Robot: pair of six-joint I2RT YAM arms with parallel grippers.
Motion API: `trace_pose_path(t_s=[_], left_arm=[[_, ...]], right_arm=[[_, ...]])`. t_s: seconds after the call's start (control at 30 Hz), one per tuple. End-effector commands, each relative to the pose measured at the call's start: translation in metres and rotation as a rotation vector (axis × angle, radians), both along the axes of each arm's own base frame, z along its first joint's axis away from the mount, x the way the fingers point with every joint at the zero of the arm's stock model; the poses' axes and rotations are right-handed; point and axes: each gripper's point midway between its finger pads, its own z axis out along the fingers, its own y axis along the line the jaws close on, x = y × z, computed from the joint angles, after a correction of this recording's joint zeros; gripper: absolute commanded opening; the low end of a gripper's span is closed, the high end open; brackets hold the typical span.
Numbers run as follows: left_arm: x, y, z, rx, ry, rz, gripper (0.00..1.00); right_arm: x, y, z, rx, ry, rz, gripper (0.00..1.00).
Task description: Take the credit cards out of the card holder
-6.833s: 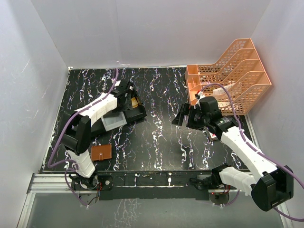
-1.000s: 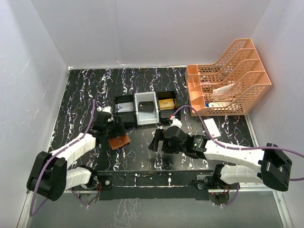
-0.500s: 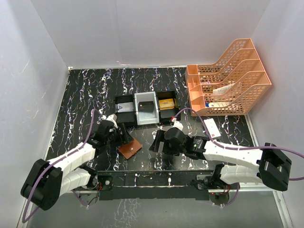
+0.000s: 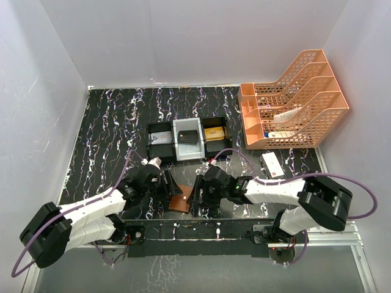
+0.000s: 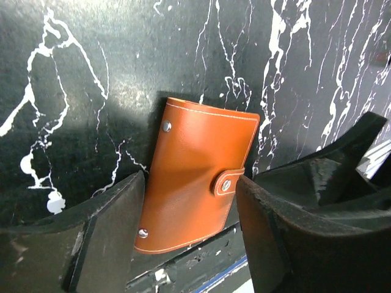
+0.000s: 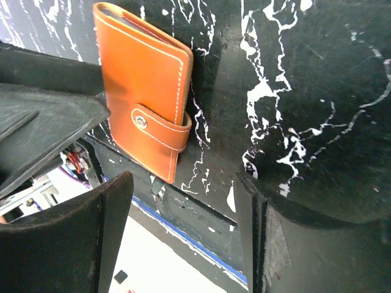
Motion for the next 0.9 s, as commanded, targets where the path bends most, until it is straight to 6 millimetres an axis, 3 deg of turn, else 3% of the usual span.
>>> trace_pose_path(t_s=[0.0,0.13,0.3,0.47,0.67,0.73,0.87], left_arm=[[-0.029,0.027,-0.022,0.119,0.122,0.032,0.59],[-0.036,0.032,-0.017,0.096,0.111,0.03,0.56],[-0.046,0.026,-0.019,0.042,0.127,-0.012,0.45],[-0.044,0.019,-0.018,0.021,0.121,-0.041,0.41],[-0.039,0.018,-0.013,0.017,0.096,-0.033,0.4],[-0.04,0.021,-0.014,0.031,0.097,-0.024,0.4],[-0.042,0.028,-0.018,0.06,0.104,-0.009,0.4]], right_arm=[[0.002,0.025,0.006,0.081,0.021,0.033,0.61],[0.008,0.021,-0.012,0.007,0.015,0.022,0.54],[0.021,0.023,-0.02,-0.099,-0.031,0.057,0.49],[0.036,0.036,-0.004,-0.149,-0.12,0.146,0.51],[0.054,0.003,0.007,-0.308,-0.176,0.037,0.7],[0.057,0.003,0.016,-0.31,-0.187,0.016,0.7],[0.056,0.021,0.03,-0.263,-0.199,0.027,0.63]])
